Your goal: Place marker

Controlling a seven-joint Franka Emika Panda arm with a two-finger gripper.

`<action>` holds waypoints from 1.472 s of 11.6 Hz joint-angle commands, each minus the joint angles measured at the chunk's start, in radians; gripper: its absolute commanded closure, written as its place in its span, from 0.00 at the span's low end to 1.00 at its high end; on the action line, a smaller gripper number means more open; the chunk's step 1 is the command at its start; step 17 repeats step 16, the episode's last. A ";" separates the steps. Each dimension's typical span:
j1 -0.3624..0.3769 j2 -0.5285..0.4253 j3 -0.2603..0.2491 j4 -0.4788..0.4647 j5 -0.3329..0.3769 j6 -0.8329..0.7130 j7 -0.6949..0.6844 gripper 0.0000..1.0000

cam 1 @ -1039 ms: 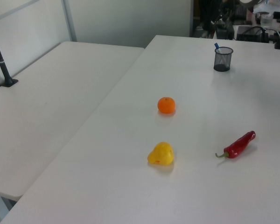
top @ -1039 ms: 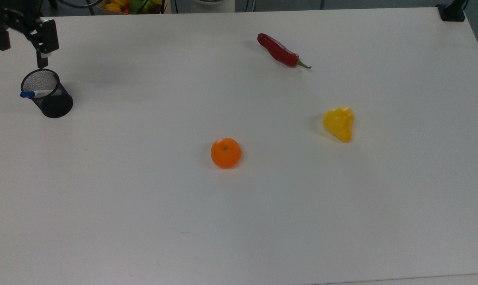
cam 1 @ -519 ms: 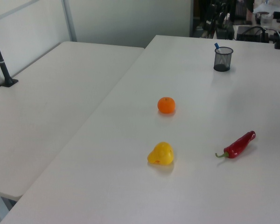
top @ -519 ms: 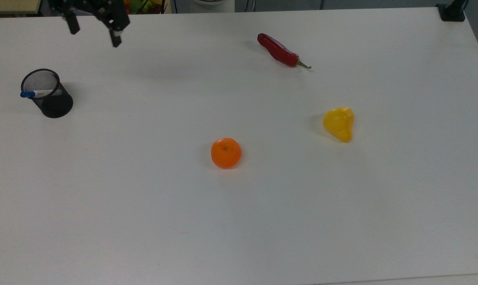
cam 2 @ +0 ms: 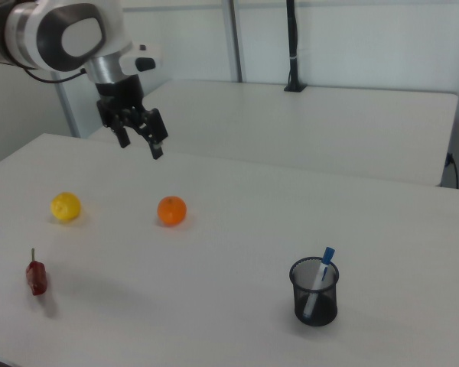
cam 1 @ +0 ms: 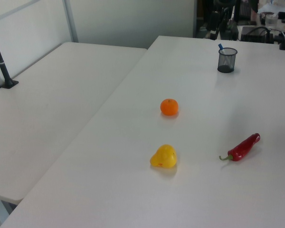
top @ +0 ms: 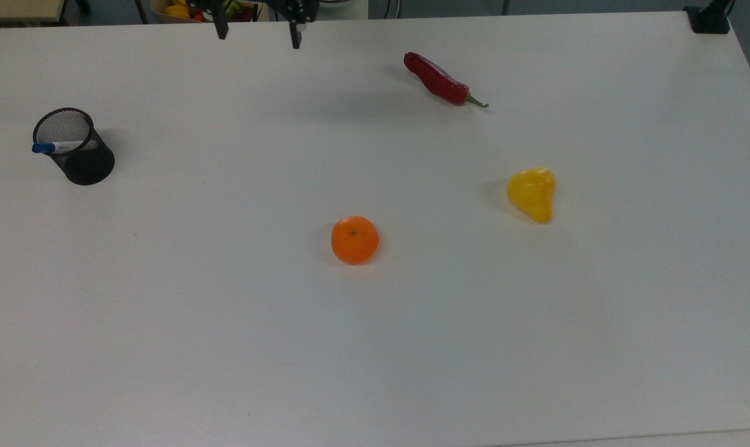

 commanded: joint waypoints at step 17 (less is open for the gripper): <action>0.095 -0.018 -0.069 -0.012 0.036 -0.004 -0.106 0.00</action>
